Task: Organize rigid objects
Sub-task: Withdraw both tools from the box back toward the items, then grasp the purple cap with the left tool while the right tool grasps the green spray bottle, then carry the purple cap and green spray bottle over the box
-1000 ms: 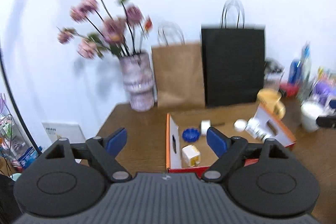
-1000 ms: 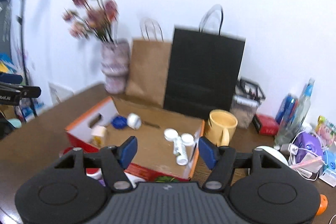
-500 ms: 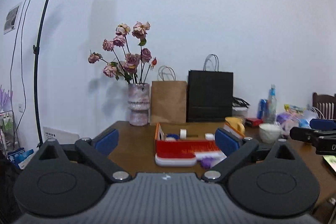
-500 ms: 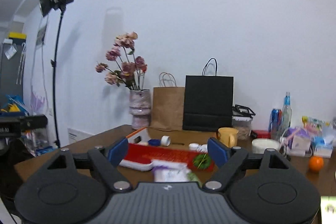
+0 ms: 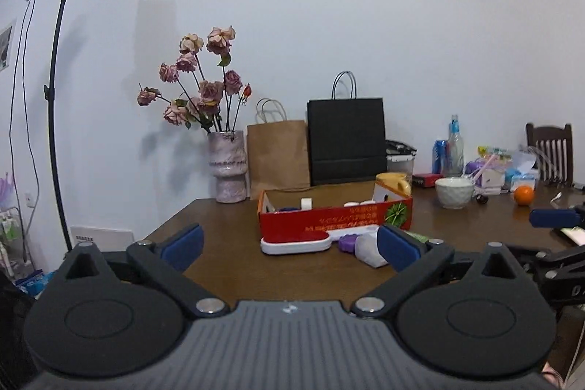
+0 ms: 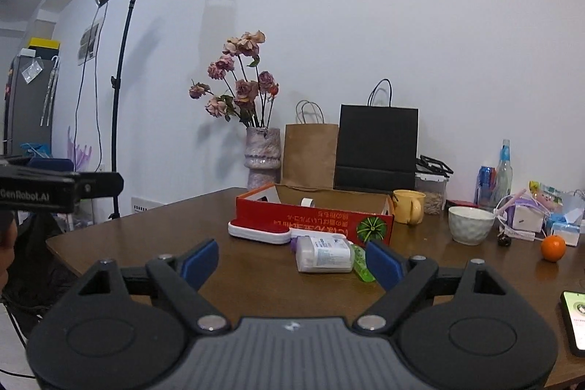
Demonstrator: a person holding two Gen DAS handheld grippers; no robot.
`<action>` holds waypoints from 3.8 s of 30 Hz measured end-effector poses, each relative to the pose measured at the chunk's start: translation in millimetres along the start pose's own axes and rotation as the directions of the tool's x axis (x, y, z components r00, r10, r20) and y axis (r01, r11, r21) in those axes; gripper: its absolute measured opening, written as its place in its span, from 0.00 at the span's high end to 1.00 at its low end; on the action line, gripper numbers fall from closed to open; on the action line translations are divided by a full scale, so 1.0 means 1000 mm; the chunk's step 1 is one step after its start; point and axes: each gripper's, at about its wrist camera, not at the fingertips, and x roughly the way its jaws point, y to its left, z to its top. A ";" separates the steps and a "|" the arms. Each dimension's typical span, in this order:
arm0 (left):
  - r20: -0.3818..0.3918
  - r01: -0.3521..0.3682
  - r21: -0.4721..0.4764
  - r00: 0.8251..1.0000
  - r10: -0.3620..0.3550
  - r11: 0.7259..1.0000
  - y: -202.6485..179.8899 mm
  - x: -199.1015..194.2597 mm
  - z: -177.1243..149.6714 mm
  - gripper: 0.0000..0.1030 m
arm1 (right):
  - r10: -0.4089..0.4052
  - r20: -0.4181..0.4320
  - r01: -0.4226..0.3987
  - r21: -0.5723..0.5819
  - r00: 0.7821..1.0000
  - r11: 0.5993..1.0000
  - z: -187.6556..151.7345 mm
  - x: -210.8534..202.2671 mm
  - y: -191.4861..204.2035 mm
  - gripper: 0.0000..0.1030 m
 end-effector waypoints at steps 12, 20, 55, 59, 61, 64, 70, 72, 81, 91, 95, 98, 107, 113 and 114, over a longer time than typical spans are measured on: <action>-0.167 -0.016 0.005 0.986 0.017 1.000 -0.020 0.060 -0.025 0.00 | -0.021 -0.091 0.025 0.047 0.996 0.999 -0.022 0.040 -0.035 0.16; -0.212 -0.044 0.014 0.976 0.046 0.999 -0.039 0.114 -0.015 0.00 | -0.032 -0.107 0.036 0.041 0.994 0.999 -0.010 0.087 -0.069 0.17; -0.477 0.159 -0.191 0.847 -0.233 0.969 -0.071 0.364 -0.004 0.35 | 0.068 -0.367 -0.067 0.014 0.928 0.998 0.003 0.315 -0.140 0.44; -0.536 0.146 -0.201 0.811 -0.234 0.969 -0.073 0.382 -0.012 0.41 | 0.109 -0.377 -0.103 0.037 0.920 0.994 -0.002 0.317 -0.139 0.46; -0.552 0.145 -0.204 0.800 -0.236 0.968 -0.074 0.389 -0.016 0.42 | 0.115 -0.376 -0.105 0.046 0.920 0.993 -0.002 0.319 -0.140 0.46; -0.577 0.144 -0.202 0.782 -0.237 0.969 -0.074 0.397 -0.016 0.44 | 0.123 -0.375 -0.109 0.060 0.919 0.992 -0.002 0.322 -0.140 0.47; -0.582 0.175 -0.177 0.775 -0.246 0.969 -0.075 0.398 -0.016 0.47 | 0.165 -0.380 -0.124 0.131 0.910 0.984 -0.005 0.325 -0.149 0.47; -0.581 0.182 -0.163 0.776 -0.244 0.970 -0.075 0.395 -0.016 0.48 | 0.170 -0.387 -0.125 0.139 0.906 0.982 -0.005 0.324 -0.149 0.47; -0.472 0.160 -0.124 0.859 -0.200 0.979 -0.063 0.356 0.001 0.48 | 0.138 -0.407 -0.114 0.084 0.903 0.990 -0.007 0.313 -0.137 0.71; -0.341 0.056 -0.083 0.937 -0.081 0.995 -0.030 0.248 0.027 0.48 | 0.013 -0.345 -0.001 0.037 0.938 0.999 -0.002 0.254 -0.124 0.72; -0.301 0.038 -0.108 0.951 -0.069 0.993 -0.018 0.200 0.031 0.48 | -0.019 -0.265 0.033 0.048 0.964 0.998 0.013 0.208 -0.114 0.72; -0.257 0.022 -0.132 0.965 -0.056 0.991 -0.012 0.166 0.035 0.48 | -0.028 -0.209 0.043 0.064 0.977 0.997 0.020 0.173 -0.103 0.73; -0.168 0.033 -0.169 0.984 -0.062 0.985 0.000 0.082 0.034 0.48 | -0.017 -0.092 0.027 0.107 0.996 0.994 0.028 0.090 -0.065 0.74; -0.148 0.030 -0.184 0.987 -0.058 0.982 0.008 0.051 0.029 0.48 | -0.002 -0.091 0.013 0.114 0.996 0.993 0.022 0.057 -0.049 0.75; -0.146 0.031 -0.184 0.988 -0.058 0.983 0.008 0.048 0.029 0.48 | -0.002 -0.094 0.013 0.114 0.996 0.993 0.021 0.054 -0.047 0.75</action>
